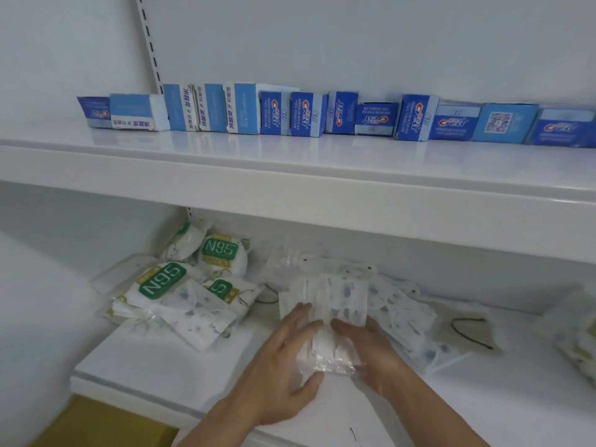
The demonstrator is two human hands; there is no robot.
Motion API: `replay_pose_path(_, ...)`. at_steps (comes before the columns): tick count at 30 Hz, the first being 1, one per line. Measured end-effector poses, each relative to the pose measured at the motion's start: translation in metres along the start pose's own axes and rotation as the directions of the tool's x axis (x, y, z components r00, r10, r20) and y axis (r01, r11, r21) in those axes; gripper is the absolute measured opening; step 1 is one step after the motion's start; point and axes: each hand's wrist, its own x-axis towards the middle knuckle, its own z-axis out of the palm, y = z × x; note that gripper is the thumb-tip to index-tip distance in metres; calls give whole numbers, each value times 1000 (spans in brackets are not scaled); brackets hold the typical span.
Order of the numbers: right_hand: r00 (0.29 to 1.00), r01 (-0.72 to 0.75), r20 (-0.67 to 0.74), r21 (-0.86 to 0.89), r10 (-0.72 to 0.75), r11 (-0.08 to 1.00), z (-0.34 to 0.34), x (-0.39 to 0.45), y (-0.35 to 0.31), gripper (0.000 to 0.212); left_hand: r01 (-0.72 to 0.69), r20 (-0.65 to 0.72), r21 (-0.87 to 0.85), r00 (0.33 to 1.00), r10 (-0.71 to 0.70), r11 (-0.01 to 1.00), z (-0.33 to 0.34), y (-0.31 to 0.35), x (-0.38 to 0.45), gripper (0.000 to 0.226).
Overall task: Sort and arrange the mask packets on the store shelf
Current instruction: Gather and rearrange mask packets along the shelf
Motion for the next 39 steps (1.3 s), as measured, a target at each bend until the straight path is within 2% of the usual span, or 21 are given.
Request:
replay_pose_path(3, 987, 54, -155, 5, -53, 999, -33, -13, -7, 20, 140, -276, -200, 942, -192, 970, 11, 18, 14, 44)
replay_pose_path(5, 988, 48, -154, 111, -31, 993, -50, -22, -9, 27, 301, -275, -512, 830, -485, 805, 22, 26, 31, 38)
replay_pose_path(7, 993, 56, -115, 200, -33, 978, -61, -34, -11, 33, 422, 101, -839, 740, -666, 342, 30, 37, 52, 48)
replay_pose_path(8, 995, 62, -95, 199, -44, 978, -65, -39, -11, 33, 479, 314, -873, 698, -644, 93, 33, 41, 59, 60)
replay_pose_path(9, 996, 70, -65, 179, -60, 981, -67, -46, -10, 33, 537, 454, -843, 675, -582, -35, 36, 47, 63, 61)
replay_pose_path(10, 994, 100, -54, 149, -93, 984, -67, -49, -8, 31, 577, 525, -813, 667, -529, -80, 40, 53, 65, 54)
replay_pose_path(12, 977, 196, -78, -14, -196, 981, -64, -55, -4, 28, 589, 499, -808, 663, -558, -24, 53, 64, 65, 42)
replay_pose_path(13, 958, 249, -97, -189, -270, 950, -63, -55, 0, 31, 572, 435, -820, 654, -619, 29, 58, 68, 64, 39)
replay_pose_path(15, 931, 287, -45, -524, -363, 802, -62, -52, 7, 48, 533, 341, -844, 626, -701, 65, 66, 69, 59, 31)
replay_pose_path(18, 875, 263, -163, -630, -456, 730, -67, -43, 3, 39, 438, 315, -897, 546, -776, -55, 63, 58, 54, 38)
replay_pose_path(20, 730, 238, -307, -723, -610, 648, -76, -34, -12, 24, 374, 304, -920, 485, -820, -119, 61, 48, 51, 45)
replay_pose_path(21, 684, 182, -312, -802, -660, 568, -82, -26, -20, 26, 359, 306, -924, 491, -815, -131, 59, 47, 51, 40)
replay_pose_path(22, 702, 105, -271, -875, -659, 472, -87, -17, -28, 37, 356, 314, -924, 500, -807, -139, 58, 49, 51, 32)
replay_pose_path(24, 858, -89, -207, -961, -470, 262, -94, 1, -41, 69, 357, 344, -919, 512, -787, -169, 55, 54, 50, 24)
replay_pose_path(26, 909, -228, -268, -961, -319, 159, -93, 12, -48, 78, 351, 363, -915, 509, -780, -197, 53, 56, 49, 26)
replay_pose_path(28, 852, -207, -287, -953, -438, 222, -93, 18, -49, 62, 343, 374, -914, 500, -781, -218, 52, 56, 49, 28)
replay_pose_path(30, 753, -69, -266, -941, -602, 330, -86, 13, -49, 42, 339, 376, -914, 496, -783, -224, 52, 57, 49, 29)
replay_pose_path(32, 700, 111, -349, -809, -623, 578, -77, 3, -47, 29, 340, 373, -914, 492, -787, -221, 53, 57, 50, 29)
replay_pose_path(35, 778, 273, -457, -371, -430, 888, -68, -11, -37, 28, 352, 383, -908, 472, -794, -229, 54, 55, 50, 26)
replay_pose_path(37, 857, 297, -407, -110, -316, 948, -63, -20, -25, 41, 389, 385, -896, 439, -812, -214, 54, 55, 50, 23)
replay_pose_path(39, 887, 309, -362, 1, -288, 951, -60, -28, -11, 52, 415, 371, -890, 419, -829, -189, 54, 56, 50, 21)
